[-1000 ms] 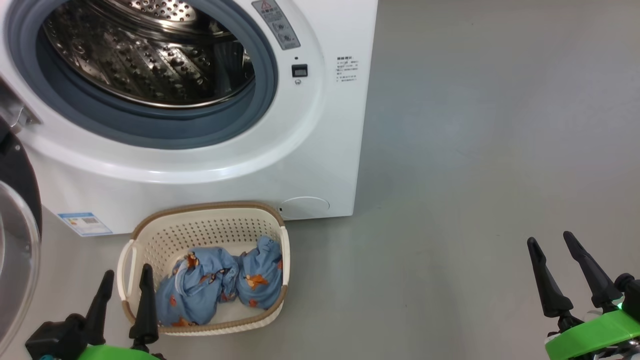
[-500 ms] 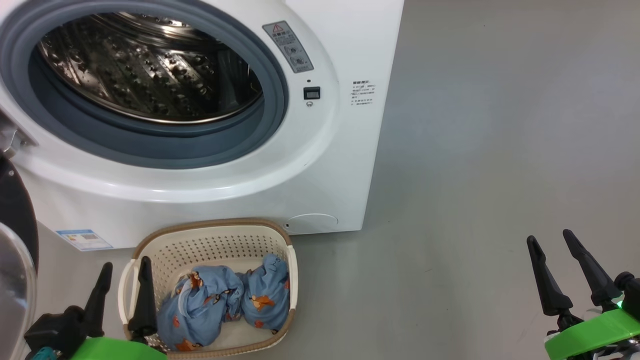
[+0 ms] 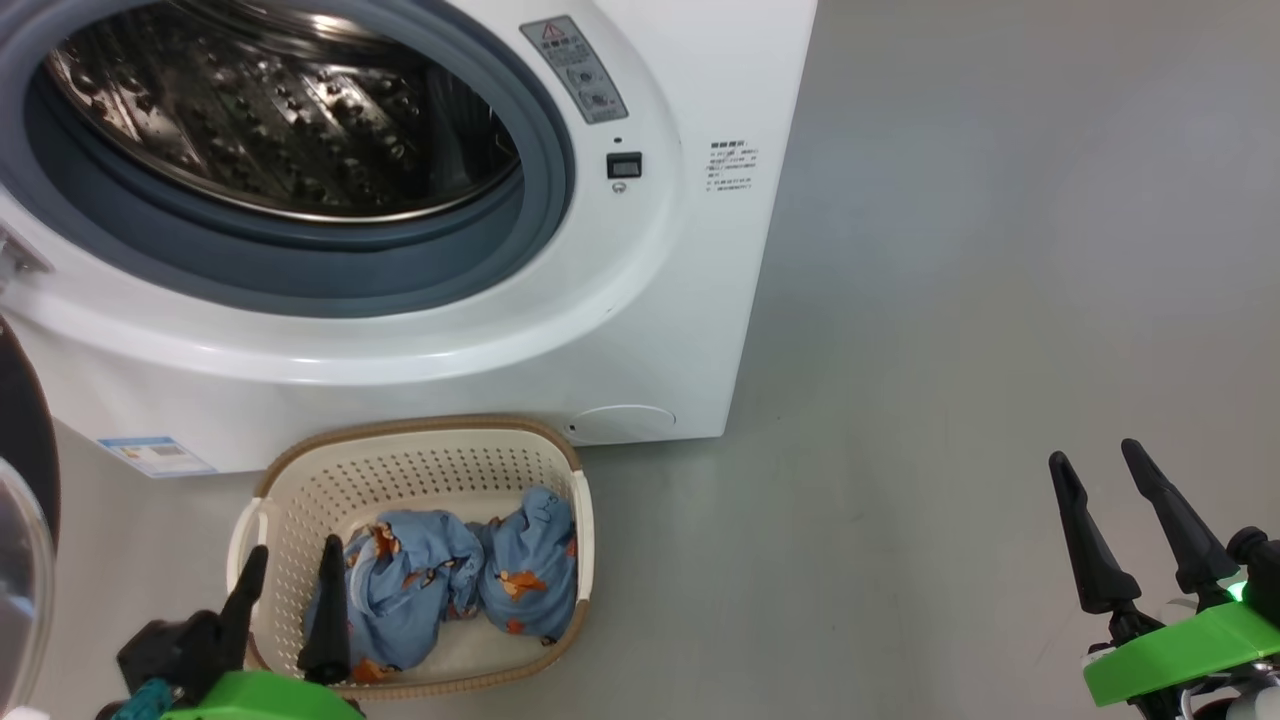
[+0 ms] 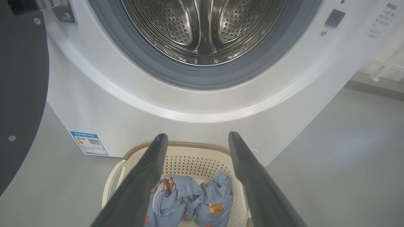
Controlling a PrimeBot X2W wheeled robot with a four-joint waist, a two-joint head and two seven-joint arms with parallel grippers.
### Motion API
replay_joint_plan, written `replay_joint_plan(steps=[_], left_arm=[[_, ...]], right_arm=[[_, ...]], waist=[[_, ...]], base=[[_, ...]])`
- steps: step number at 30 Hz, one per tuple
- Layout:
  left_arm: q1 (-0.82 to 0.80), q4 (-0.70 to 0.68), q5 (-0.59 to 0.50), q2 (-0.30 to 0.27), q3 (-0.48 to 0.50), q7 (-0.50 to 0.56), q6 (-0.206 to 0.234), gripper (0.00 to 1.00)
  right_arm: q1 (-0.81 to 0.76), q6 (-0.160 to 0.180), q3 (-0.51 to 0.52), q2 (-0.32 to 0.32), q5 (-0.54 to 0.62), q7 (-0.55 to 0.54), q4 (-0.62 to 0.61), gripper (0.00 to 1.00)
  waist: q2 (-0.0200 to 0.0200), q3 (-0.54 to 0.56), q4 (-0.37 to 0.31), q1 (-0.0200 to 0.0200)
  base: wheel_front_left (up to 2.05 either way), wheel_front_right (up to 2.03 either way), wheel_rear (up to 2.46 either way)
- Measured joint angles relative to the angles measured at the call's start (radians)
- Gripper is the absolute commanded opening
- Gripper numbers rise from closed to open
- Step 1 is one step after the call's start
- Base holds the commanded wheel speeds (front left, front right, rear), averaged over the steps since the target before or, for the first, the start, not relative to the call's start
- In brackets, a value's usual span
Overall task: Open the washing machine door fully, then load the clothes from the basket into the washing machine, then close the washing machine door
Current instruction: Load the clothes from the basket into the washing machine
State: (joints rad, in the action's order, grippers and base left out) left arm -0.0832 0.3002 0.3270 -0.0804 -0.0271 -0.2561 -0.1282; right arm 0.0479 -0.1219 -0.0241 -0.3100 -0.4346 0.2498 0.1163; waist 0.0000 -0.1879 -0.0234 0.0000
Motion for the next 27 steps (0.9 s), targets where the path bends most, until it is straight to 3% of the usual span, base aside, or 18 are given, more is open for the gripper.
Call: replay_joint_plan(steps=[27], left_arm=[[-0.418, 0.628, -0.123, 0.009, -0.069, 0.001, 0.0, 1.0]], right_arm=[[0.154, 0.0, -0.065, 0.006, -0.014, 0.0, -0.025, 1.0]], waist=[[0.0, -0.246, -0.031, 0.0002]], base=[[0.0, 0.0, 0.0]])
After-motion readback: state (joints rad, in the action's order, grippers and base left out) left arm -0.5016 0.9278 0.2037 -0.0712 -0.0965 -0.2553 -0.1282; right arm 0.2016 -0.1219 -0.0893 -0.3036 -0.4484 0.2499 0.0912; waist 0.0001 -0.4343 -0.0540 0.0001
